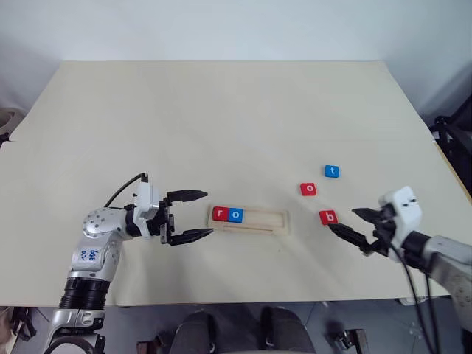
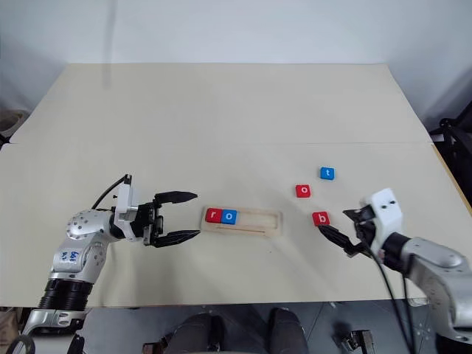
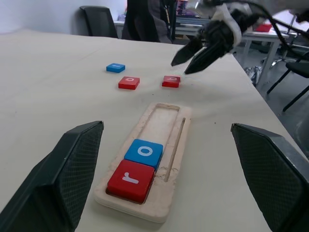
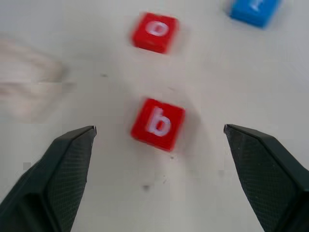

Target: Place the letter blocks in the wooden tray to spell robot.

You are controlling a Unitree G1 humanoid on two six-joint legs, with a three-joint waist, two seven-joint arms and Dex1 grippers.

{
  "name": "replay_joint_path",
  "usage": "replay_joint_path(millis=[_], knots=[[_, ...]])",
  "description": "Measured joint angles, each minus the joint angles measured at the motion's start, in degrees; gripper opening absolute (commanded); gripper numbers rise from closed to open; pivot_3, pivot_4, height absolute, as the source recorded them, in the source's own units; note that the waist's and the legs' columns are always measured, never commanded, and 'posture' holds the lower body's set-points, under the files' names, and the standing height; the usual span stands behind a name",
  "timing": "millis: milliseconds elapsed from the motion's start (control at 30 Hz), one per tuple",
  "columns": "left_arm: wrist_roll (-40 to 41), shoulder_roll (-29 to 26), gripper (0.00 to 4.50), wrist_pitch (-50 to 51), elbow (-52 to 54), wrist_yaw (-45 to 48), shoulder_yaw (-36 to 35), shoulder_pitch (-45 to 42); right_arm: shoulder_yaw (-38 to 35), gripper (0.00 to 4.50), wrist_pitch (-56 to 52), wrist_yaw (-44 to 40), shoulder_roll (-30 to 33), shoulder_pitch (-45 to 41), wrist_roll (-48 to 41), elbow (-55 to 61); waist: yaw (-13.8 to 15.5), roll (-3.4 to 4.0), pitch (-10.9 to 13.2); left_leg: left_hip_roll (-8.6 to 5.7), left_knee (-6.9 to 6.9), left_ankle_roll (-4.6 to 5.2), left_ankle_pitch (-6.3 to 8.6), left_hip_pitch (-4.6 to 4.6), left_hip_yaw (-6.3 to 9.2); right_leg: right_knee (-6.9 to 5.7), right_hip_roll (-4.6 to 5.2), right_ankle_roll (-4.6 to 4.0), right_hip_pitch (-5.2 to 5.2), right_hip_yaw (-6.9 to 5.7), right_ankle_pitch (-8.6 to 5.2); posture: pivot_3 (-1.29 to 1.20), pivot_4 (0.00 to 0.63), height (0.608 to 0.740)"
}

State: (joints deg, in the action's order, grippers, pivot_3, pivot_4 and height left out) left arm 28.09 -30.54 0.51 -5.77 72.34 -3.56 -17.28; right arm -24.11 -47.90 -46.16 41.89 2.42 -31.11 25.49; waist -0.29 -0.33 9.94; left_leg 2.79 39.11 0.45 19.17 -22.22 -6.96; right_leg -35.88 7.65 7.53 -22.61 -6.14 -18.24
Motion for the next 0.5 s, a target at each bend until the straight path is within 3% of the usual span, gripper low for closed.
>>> replay_joint_path(millis=[267, 500], knots=[[0.12, -1.74, 4.50, 0.01, 2.28, -0.29, -2.01, 2.88, -0.80, 4.45, 35.23, -23.32, 5.93, 5.29, 6.92, -21.34, 0.46, -0.04, 0.02, -0.03, 0.08, 0.01, 0.00, 0.09, -0.10, 0.00, 0.03, 0.04, 0.15, -0.02, 0.02, 0.00, 0.150, 0.740], [0.15, -2.39, 4.50, 0.28, 6.10, -0.58, -2.11, 4.97, 5.00, 4.45, 47.71, -31.55, 8.55, -5.03, 10.32, -37.69, -0.09, -0.03, 0.02, 0.04, 0.08, -0.03, -0.02, 0.19, -0.09, -0.08, -0.02, 0.02, 0.13, 0.02, 0.02, 0.00, 0.150, 0.740]])
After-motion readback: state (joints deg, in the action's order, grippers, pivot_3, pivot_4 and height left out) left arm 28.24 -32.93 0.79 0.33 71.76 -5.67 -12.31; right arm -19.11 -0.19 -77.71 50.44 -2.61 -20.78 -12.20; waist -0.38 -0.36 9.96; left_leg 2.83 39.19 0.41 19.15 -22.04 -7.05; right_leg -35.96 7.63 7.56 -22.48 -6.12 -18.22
